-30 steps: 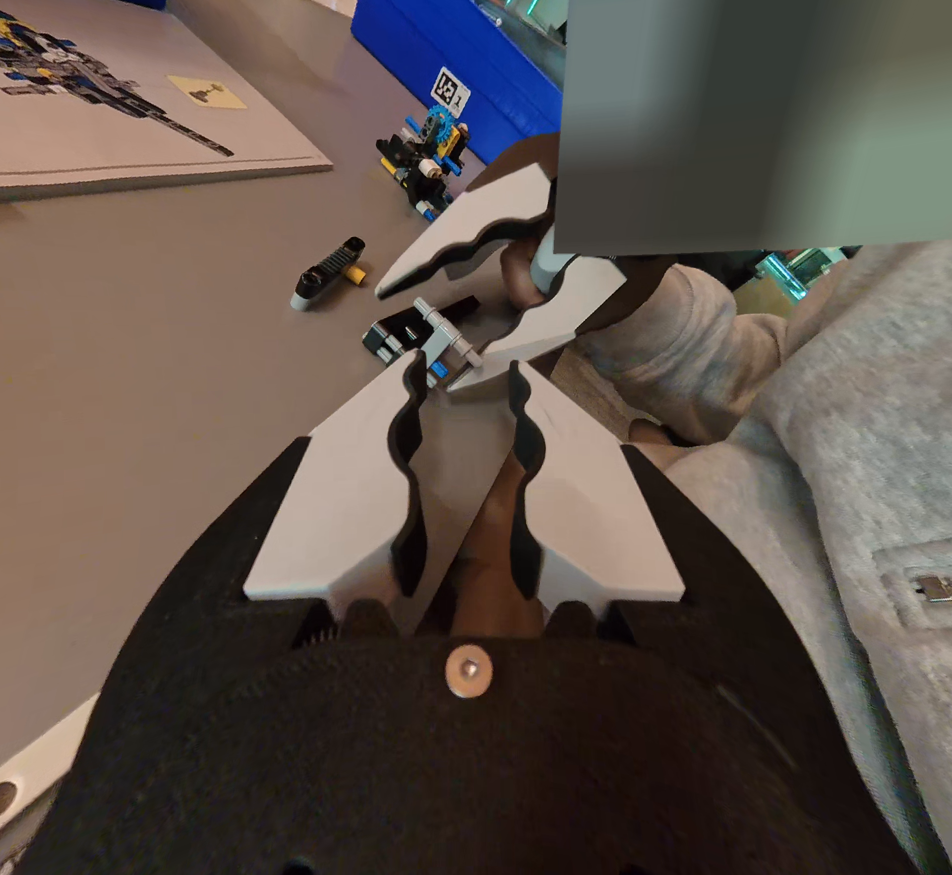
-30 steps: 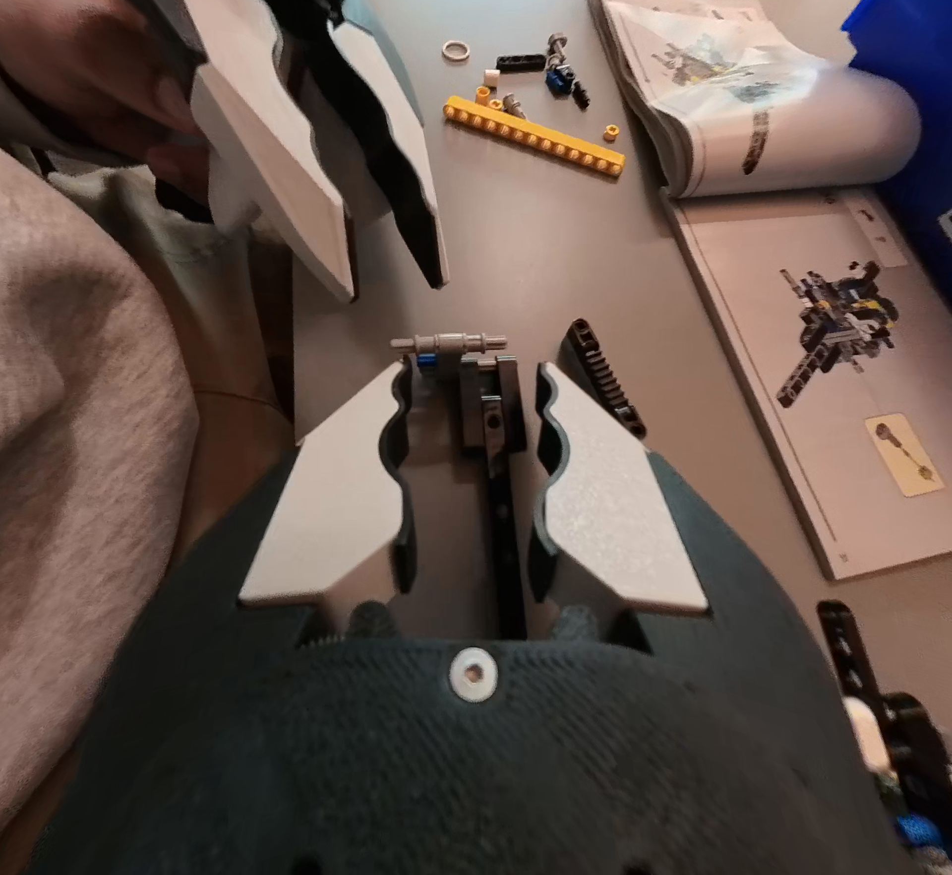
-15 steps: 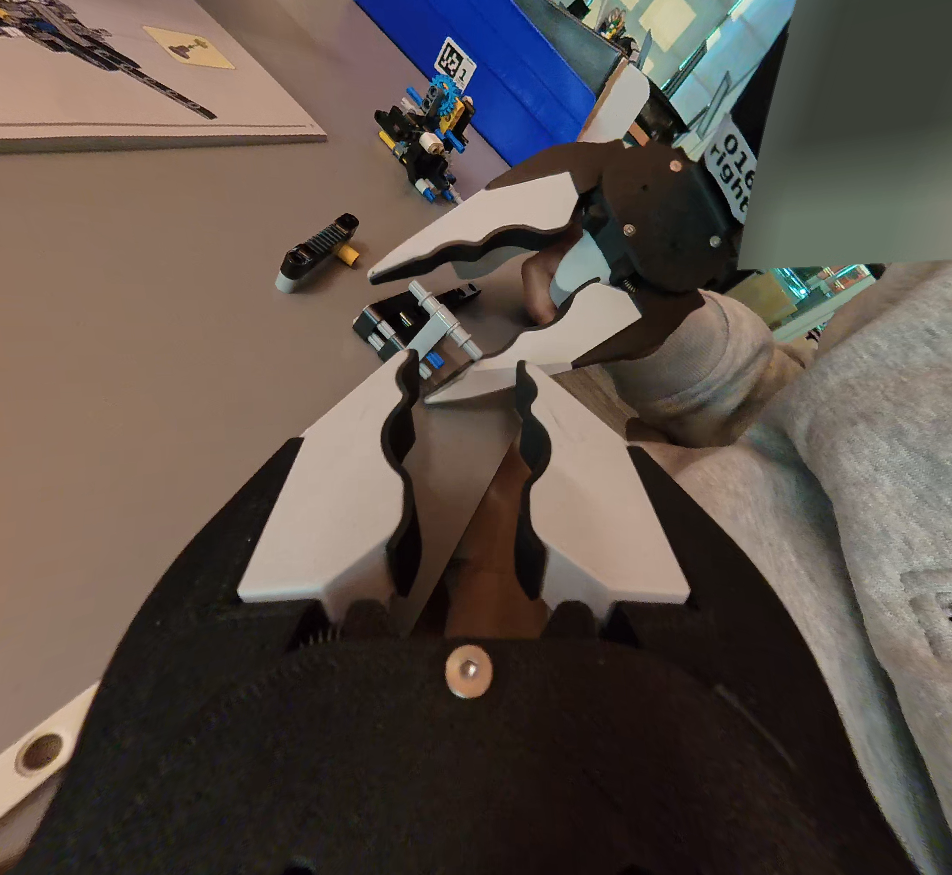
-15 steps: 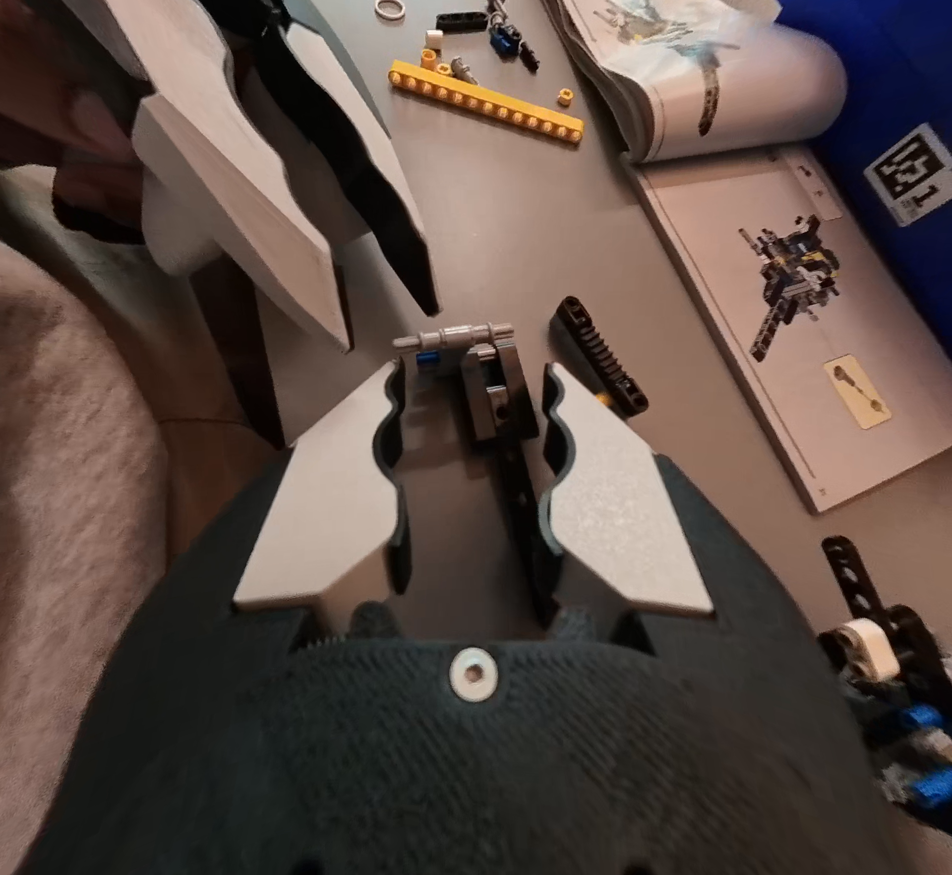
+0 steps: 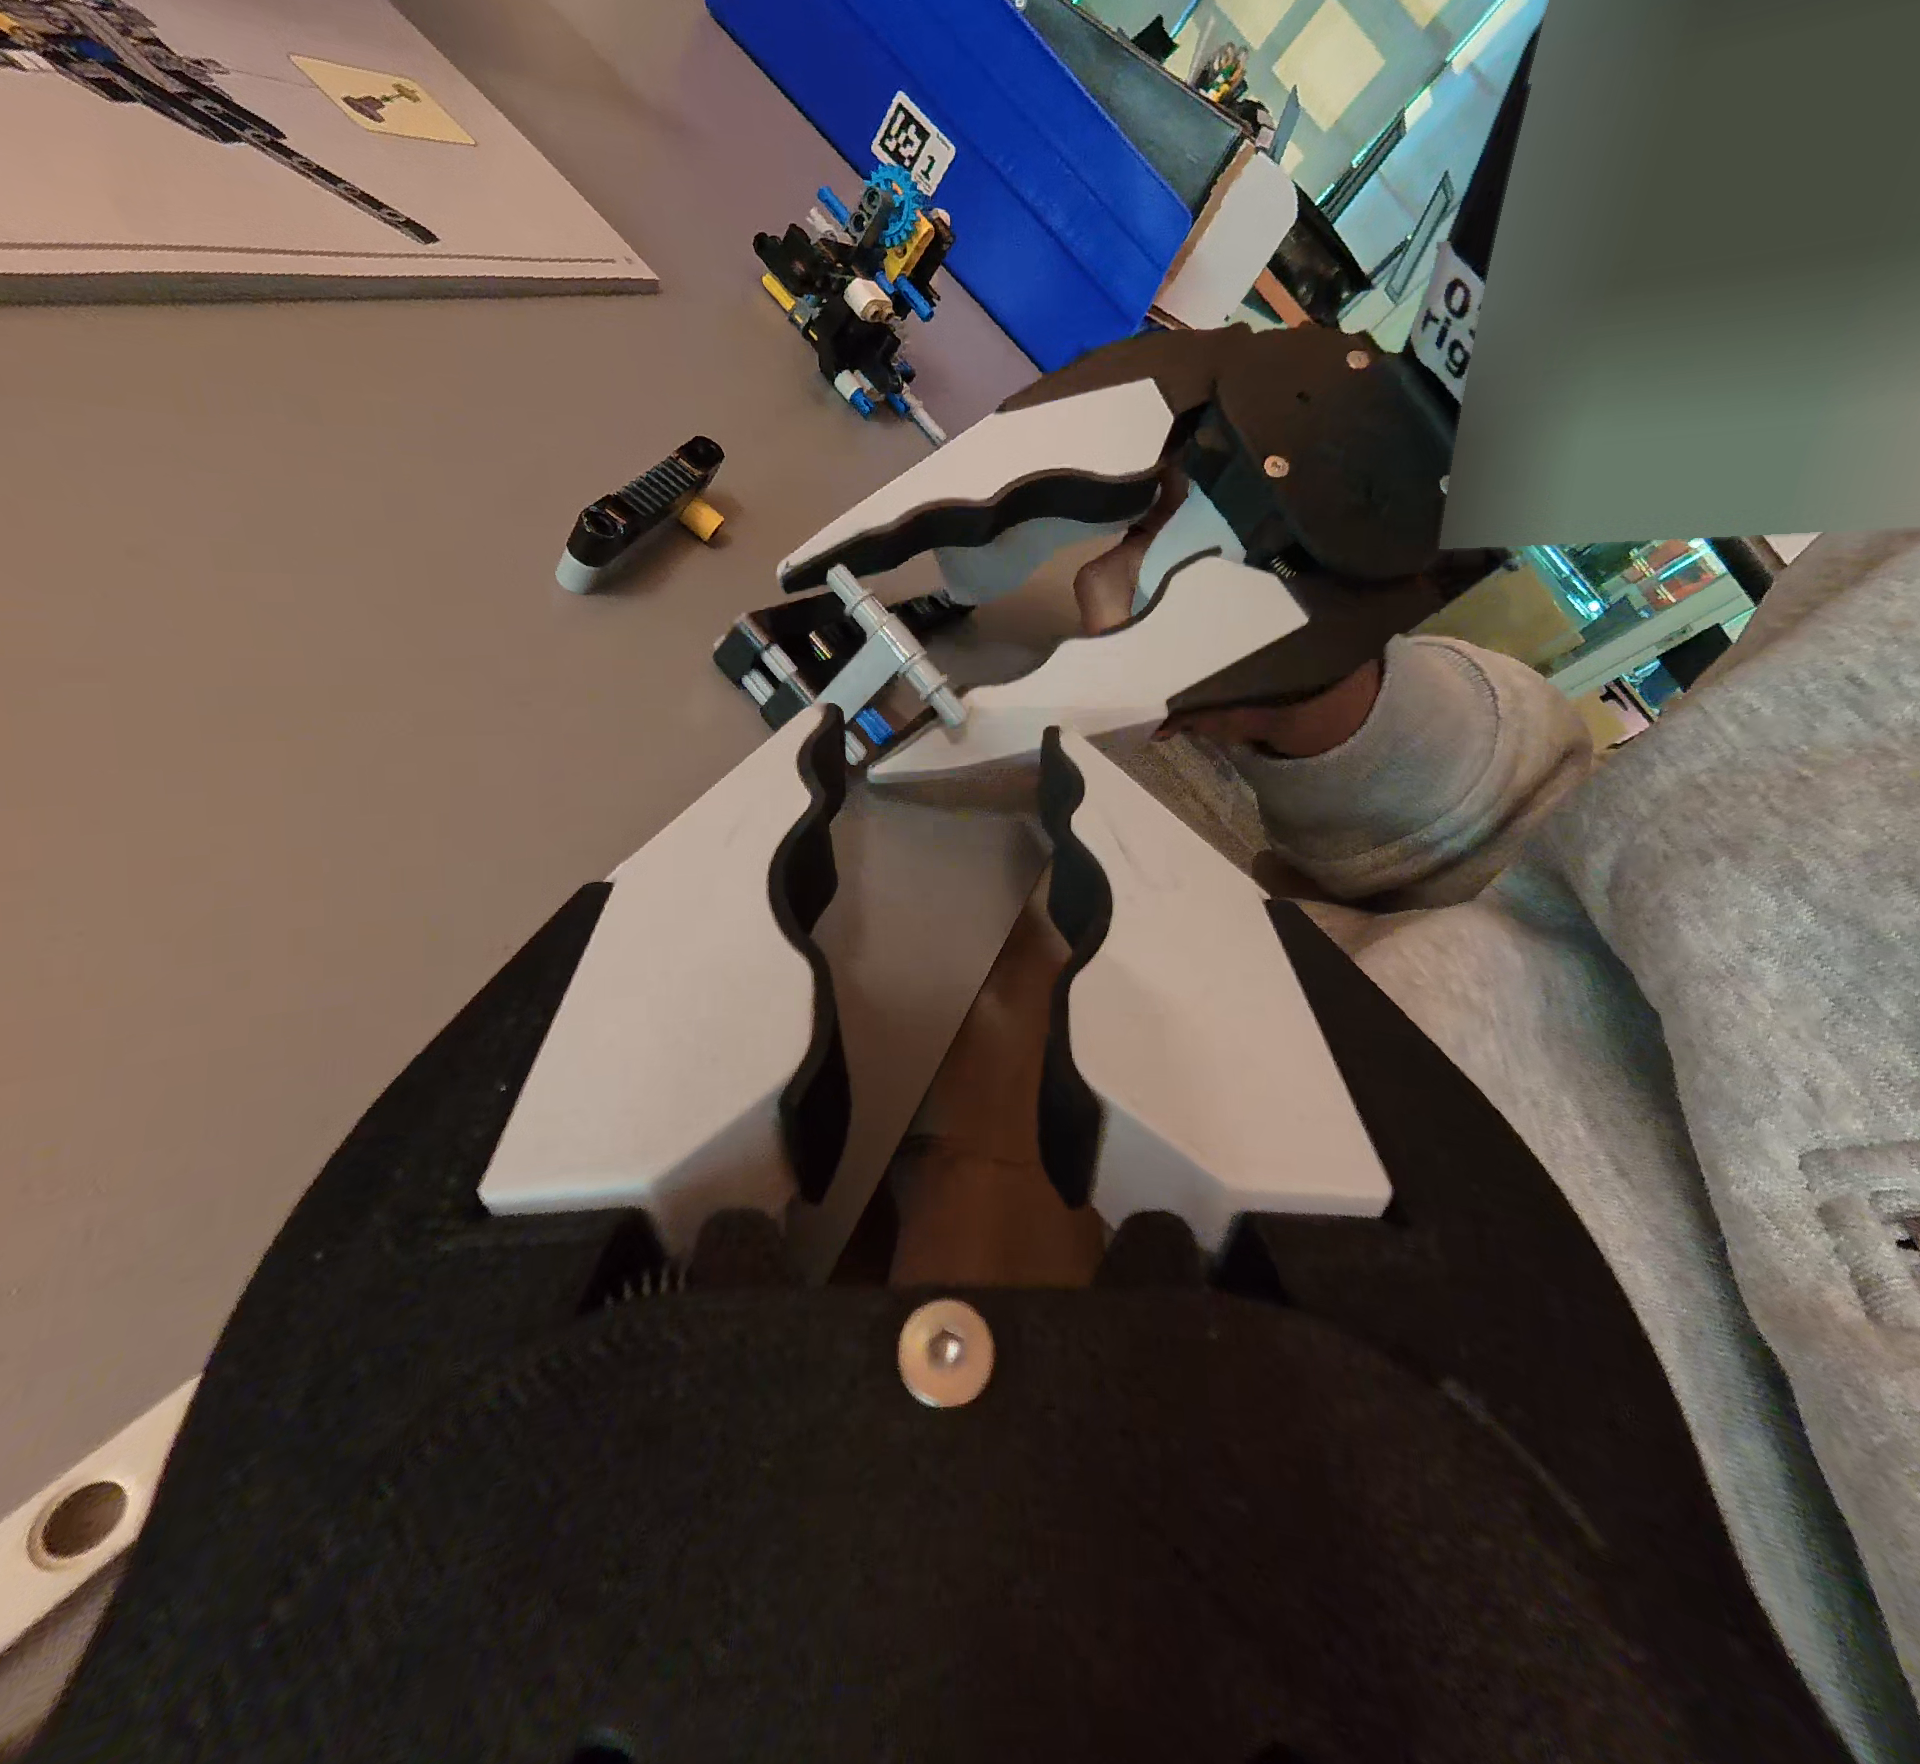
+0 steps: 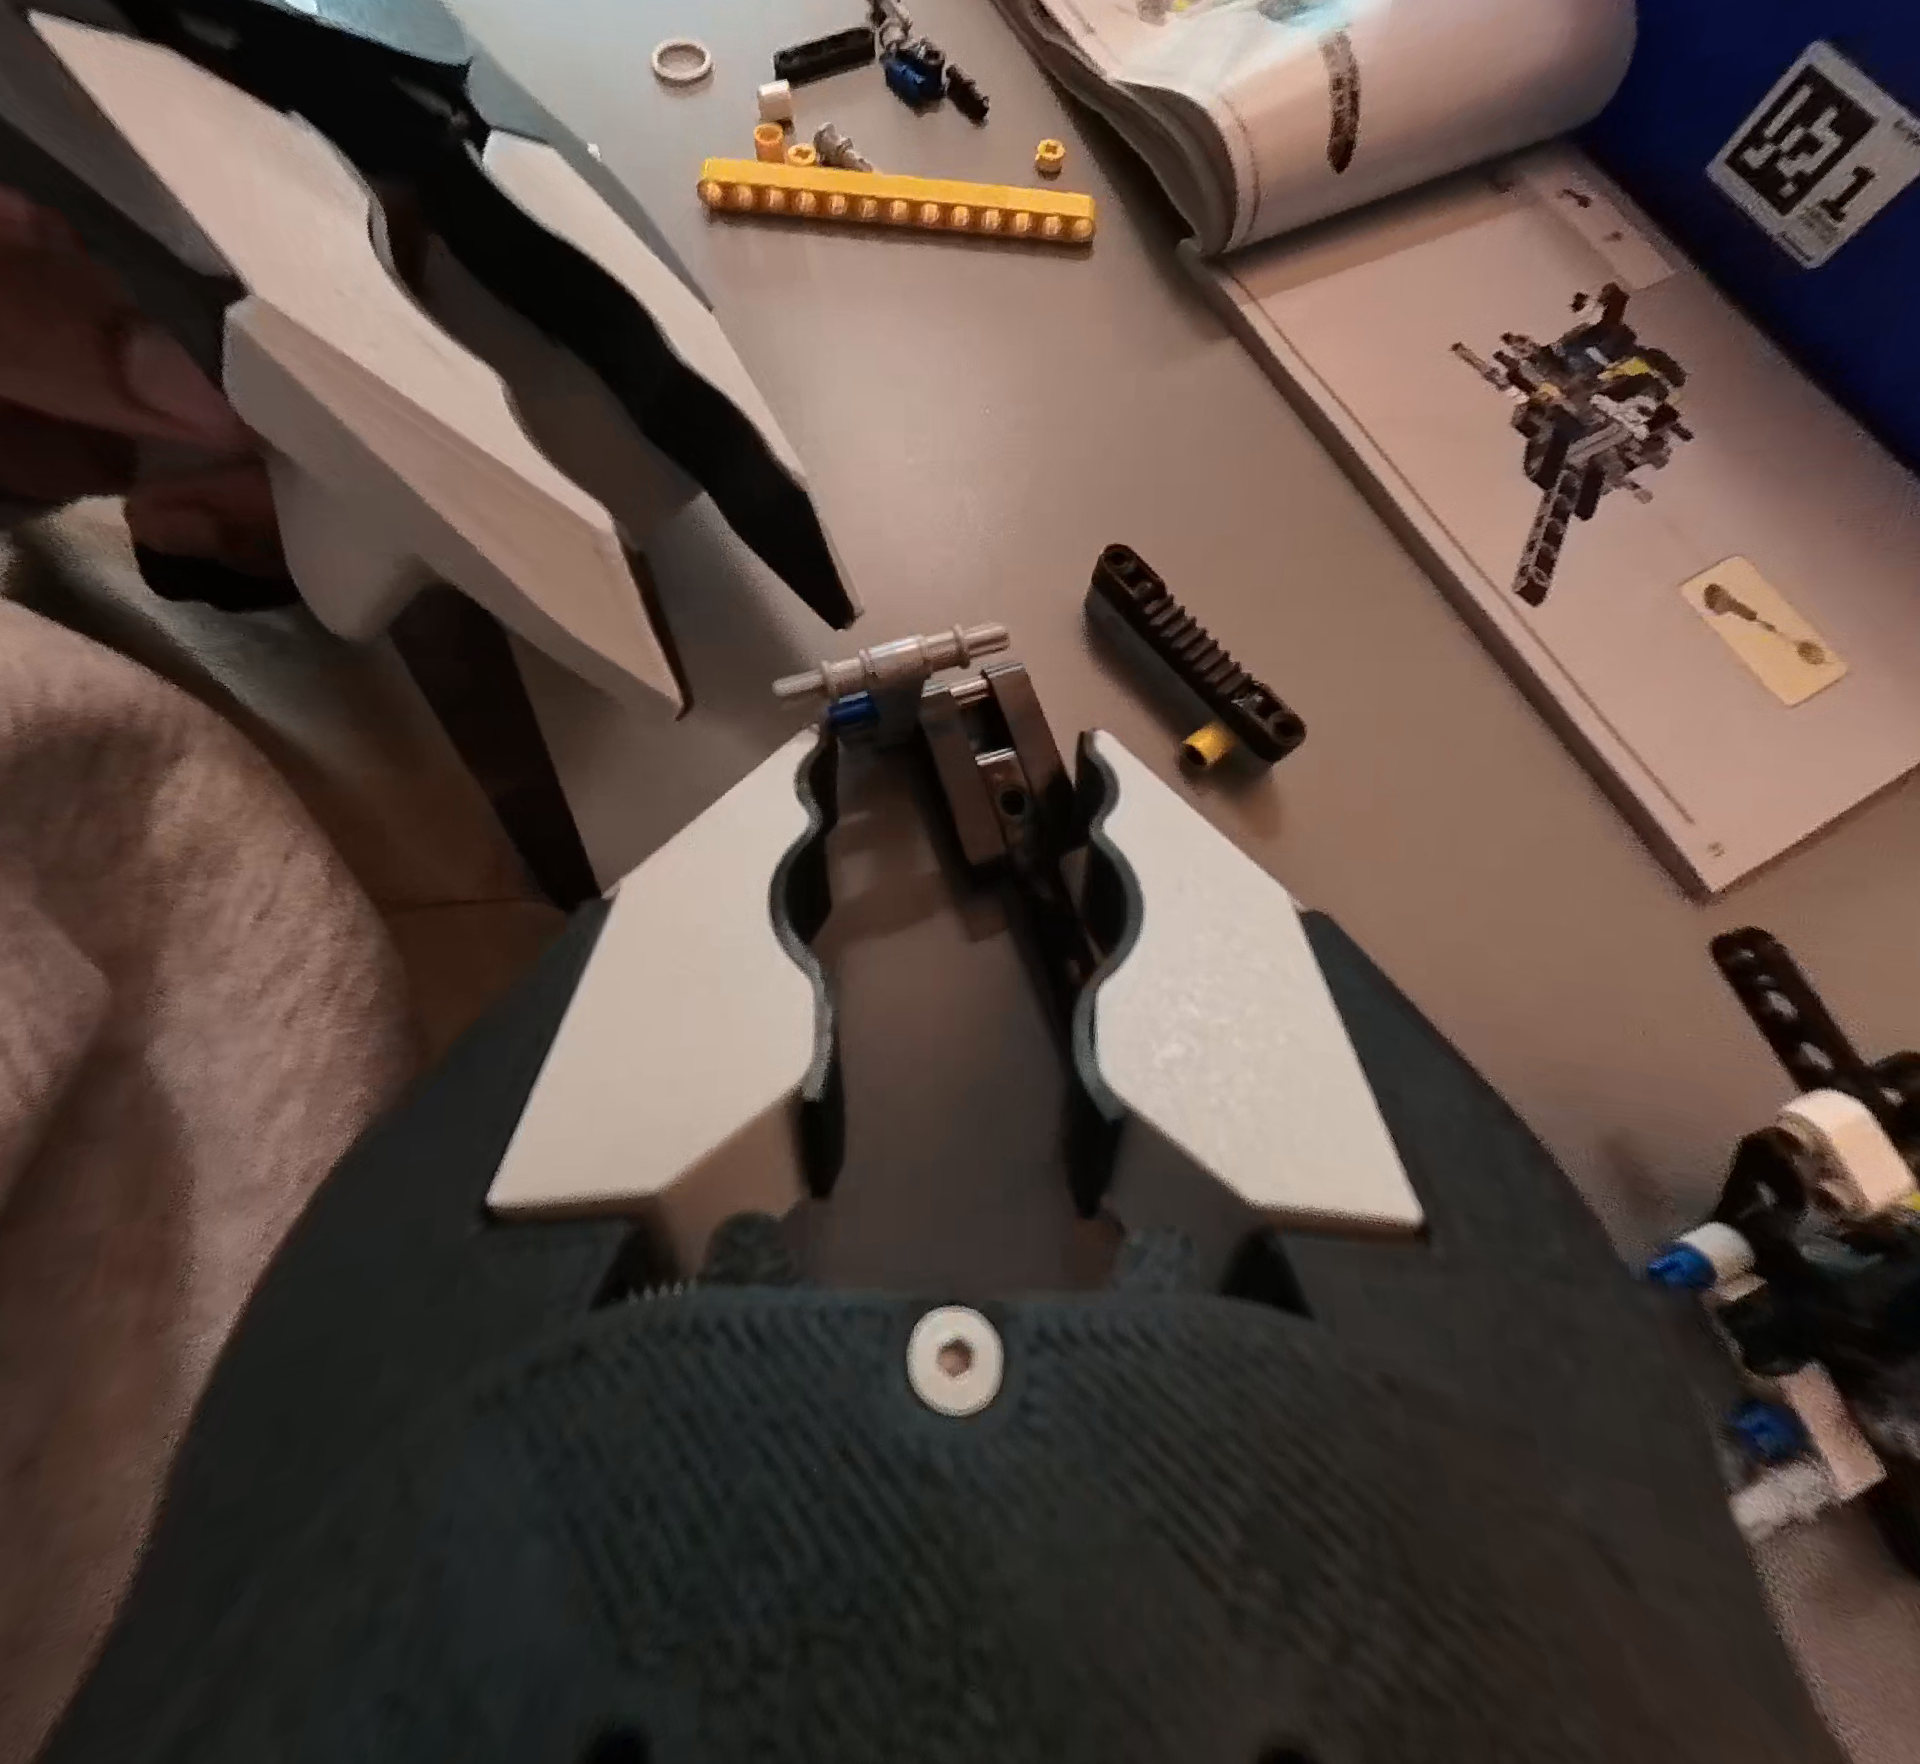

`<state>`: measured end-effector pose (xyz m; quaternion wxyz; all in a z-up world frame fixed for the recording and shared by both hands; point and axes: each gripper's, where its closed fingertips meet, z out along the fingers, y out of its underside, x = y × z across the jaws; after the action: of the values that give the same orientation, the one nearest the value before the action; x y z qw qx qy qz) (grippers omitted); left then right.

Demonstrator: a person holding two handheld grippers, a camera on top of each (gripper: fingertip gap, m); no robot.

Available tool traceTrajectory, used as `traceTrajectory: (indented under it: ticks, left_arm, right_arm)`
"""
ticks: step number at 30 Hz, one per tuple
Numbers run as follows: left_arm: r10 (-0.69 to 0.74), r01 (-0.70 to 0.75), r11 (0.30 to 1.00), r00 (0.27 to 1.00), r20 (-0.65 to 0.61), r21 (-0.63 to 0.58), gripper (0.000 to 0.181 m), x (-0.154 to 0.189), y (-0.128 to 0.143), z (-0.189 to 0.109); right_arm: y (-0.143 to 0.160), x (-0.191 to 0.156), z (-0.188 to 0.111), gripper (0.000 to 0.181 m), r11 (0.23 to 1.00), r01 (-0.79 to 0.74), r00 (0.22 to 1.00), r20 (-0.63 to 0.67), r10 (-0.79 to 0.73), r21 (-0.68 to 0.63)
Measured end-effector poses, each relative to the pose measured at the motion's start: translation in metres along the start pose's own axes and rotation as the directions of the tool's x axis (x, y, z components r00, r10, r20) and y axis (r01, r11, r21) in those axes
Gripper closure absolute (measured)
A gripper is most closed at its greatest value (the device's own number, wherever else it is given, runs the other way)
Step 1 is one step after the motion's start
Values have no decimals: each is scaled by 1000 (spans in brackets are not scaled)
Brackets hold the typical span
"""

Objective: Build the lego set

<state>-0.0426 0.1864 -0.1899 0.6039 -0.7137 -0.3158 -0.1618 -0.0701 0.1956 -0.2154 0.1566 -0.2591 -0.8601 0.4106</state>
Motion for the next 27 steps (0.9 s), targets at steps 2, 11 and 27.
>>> traceTrajectory:
  ticks: [2, 11, 27]
  left_arm:
    - [-5, 5, 1000, 1000, -3, 3, 147, 0, 0, 0]
    - [-16, 17, 1000, 1000, -9, 9, 147, 0, -1, 0]
    - [-53, 53, 998, 999, -10, -22, 158, 0, 4, 1]
  right_arm:
    - [-2, 1, -2, 137, 999, -34, 999, 17, 34, 19]
    - [0, -5, 3, 137, 1000, -11, 999, 48, 12, -6]
    - [-1, -5, 6, 138, 1000, 16, 999, 33, -16, -9]
